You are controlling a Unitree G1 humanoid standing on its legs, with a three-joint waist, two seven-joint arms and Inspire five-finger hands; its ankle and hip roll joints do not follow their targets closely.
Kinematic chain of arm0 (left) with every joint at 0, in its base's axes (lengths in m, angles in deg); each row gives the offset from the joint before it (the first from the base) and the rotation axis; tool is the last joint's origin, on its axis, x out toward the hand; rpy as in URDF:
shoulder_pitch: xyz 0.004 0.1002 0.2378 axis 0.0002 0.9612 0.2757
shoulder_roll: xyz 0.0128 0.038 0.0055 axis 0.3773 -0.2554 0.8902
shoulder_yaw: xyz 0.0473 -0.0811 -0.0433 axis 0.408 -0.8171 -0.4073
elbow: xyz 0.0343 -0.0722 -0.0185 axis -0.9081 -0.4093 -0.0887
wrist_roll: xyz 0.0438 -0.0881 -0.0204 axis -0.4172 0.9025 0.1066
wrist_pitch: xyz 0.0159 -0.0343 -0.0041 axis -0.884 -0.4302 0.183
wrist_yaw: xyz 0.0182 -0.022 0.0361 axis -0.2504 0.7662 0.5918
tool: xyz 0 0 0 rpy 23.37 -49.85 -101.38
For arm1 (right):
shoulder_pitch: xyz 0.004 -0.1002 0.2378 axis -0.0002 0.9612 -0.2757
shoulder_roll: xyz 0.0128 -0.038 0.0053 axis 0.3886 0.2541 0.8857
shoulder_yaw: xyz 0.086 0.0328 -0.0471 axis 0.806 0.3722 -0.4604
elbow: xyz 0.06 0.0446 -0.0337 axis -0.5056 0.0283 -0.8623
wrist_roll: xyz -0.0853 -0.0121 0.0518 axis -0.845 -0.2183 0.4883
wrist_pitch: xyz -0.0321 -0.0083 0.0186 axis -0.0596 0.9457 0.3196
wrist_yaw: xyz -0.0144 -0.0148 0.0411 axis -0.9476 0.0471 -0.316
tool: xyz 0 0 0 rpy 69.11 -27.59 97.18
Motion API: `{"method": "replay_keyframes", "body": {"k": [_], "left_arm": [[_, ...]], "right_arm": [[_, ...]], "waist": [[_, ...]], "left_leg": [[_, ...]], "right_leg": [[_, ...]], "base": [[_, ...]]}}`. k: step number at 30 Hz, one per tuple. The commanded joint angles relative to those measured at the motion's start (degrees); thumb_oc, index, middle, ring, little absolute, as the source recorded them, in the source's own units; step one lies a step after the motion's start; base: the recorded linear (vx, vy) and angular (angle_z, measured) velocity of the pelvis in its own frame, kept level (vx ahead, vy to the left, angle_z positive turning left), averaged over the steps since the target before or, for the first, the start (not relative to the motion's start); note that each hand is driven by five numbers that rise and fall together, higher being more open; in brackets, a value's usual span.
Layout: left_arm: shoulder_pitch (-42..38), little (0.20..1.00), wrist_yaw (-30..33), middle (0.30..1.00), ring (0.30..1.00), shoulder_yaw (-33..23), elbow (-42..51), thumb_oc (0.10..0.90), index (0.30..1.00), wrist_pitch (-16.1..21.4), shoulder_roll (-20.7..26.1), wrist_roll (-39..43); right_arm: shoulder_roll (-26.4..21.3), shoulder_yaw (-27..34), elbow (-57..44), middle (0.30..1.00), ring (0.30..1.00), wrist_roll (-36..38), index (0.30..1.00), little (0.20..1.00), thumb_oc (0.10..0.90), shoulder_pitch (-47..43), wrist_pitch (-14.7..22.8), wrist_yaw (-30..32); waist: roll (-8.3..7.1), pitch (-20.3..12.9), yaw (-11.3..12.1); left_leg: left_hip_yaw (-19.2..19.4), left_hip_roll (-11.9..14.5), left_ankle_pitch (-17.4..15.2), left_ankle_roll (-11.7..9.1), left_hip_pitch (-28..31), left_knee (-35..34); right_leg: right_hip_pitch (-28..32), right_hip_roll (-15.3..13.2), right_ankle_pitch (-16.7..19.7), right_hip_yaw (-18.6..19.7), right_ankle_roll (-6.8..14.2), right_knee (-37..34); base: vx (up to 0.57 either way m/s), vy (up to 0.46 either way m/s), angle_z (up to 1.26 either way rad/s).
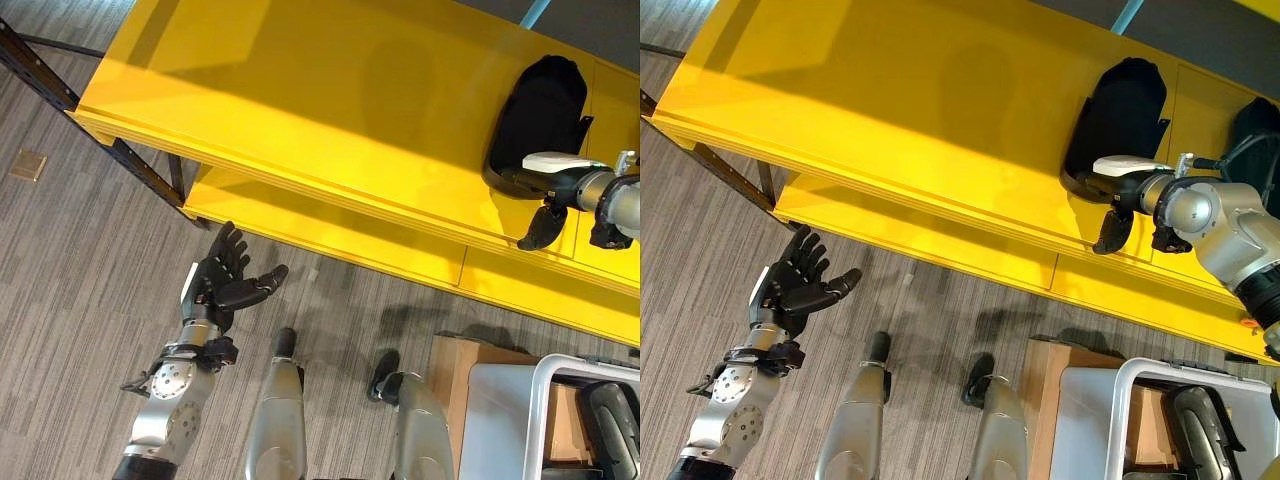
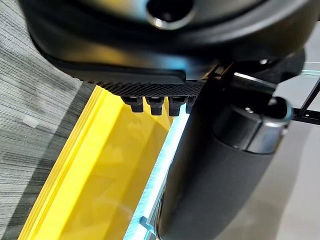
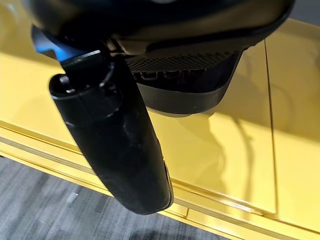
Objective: Move parts from the plastic box to the shelf.
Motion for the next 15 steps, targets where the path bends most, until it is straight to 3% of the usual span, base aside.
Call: {"method": "replay_keyframes", "body": {"k": [1,15], "left_arm": [[0.4,1.000,-0.7,1.000,1.000,-3.8,8.6,0.900,1.000,4.5,3.3,0.1],[2.3,1.000,-1.0,1.000,1.000,-5.6,8.3,0.900,1.000,4.9,3.6,1.0]], "right_arm": [[-5.8,-3.1,0.5,1.000,1.000,1.4,1.000,1.000,0.900,-6.2,-0.9,1.8],[-8.5,-2.2,2.3,1.000,1.000,2.2,1.000,1.000,0.900,-10.1,0.1,5.6]], "waist": [[0.57,-2.2,-0.9],[-0.02,-2.7,-1.3]], "left_leg": [[-0.1,4.1,-5.2,-1.4,1.8,2.9],[0.0,4.2,-5.4,-1.5,1.4,3.7]], "right_leg": [[3.3,-0.6,-1.3,4.3,2.6,-0.7],[3.4,-0.5,-1.3,4.6,2.7,-0.7]], "base": [[0.00,0.000,0.00],[0.00,0.000,0.00]]}}
